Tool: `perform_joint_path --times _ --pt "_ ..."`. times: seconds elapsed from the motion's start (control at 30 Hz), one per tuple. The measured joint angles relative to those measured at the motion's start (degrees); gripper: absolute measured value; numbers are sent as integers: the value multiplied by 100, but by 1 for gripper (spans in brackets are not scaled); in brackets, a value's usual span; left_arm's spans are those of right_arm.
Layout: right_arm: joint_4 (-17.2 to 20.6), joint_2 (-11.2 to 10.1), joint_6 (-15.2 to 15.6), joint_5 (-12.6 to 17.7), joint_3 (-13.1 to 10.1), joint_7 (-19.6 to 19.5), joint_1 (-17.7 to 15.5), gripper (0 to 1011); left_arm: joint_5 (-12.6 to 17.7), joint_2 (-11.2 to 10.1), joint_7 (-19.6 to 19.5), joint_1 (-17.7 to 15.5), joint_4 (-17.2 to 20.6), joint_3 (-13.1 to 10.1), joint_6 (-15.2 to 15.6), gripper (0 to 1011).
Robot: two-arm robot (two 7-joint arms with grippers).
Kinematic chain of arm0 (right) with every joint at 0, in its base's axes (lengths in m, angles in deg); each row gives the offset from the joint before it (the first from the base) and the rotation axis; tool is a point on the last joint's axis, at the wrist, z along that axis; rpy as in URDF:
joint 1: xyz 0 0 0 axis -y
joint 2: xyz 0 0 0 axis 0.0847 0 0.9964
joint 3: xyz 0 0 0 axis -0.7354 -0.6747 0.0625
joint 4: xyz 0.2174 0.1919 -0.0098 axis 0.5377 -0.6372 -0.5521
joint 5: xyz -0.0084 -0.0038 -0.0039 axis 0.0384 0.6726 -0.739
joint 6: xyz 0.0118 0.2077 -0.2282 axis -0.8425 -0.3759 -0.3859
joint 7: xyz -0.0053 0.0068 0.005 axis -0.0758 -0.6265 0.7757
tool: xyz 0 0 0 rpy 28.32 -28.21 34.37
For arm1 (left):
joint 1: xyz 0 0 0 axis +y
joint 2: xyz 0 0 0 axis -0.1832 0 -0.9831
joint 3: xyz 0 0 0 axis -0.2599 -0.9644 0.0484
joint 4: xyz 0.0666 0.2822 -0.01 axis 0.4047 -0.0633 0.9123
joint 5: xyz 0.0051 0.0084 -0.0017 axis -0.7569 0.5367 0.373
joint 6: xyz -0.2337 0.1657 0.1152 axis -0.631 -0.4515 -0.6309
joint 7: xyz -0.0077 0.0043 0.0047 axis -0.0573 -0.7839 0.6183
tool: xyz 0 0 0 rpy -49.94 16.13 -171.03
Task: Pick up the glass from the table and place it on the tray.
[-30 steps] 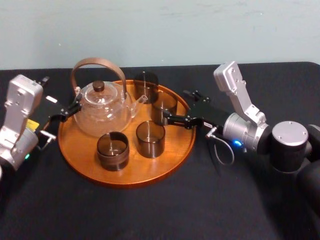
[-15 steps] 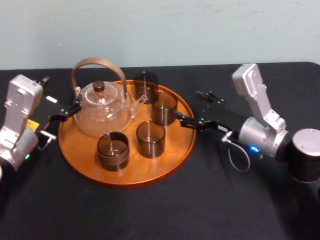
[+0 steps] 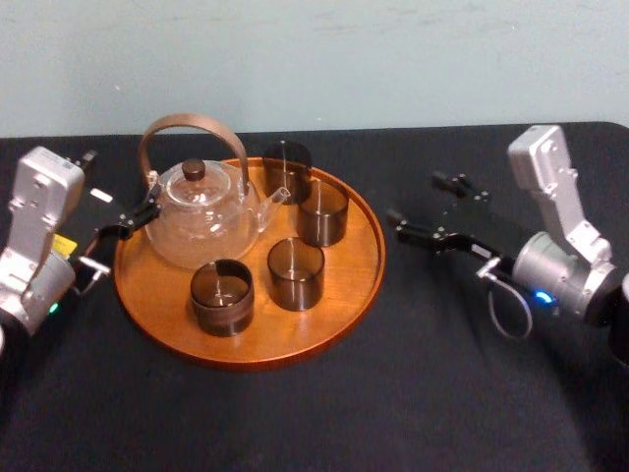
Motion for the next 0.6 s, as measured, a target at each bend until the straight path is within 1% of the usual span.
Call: perform_joint_path --times 0.1,0.13,0.17,0.2,0.27,0.3,0.37,0.4,0.6 --pt "18 -24 -22 -1 -94 -97 -60 1002 0 0 0 0 0 0 0 1010" --pt "18 -34 -38 -4 -163 -161 -97 1002 0 0 0 0 0 0 0 1009" --pt "18 -34 -38 -4 -163 -161 -97 1002 0 0 0 0 0 0 0 1009" --pt "18 -39 -54 -5 -240 -230 -131 1002 0 0 0 0 0 0 0 1010" --pt "8 -41 -69 -7 -311 -297 -162 1003 0 0 0 0 0 0 0 1010" --pt "-32 -32 -76 -17 -448 -411 -208 1002 0 0 0 0 0 0 0 1009" --pt "-57 -18 -76 -24 -517 -478 -233 1002 0 0 0 0 0 0 0 1010" --pt "-67 -11 -75 -28 -545 -507 -243 1002 0 0 0 0 0 0 0 1010" --pt "-67 -11 -76 -34 -517 -486 -236 1003 0 0 -1 0 0 0 0 1009"
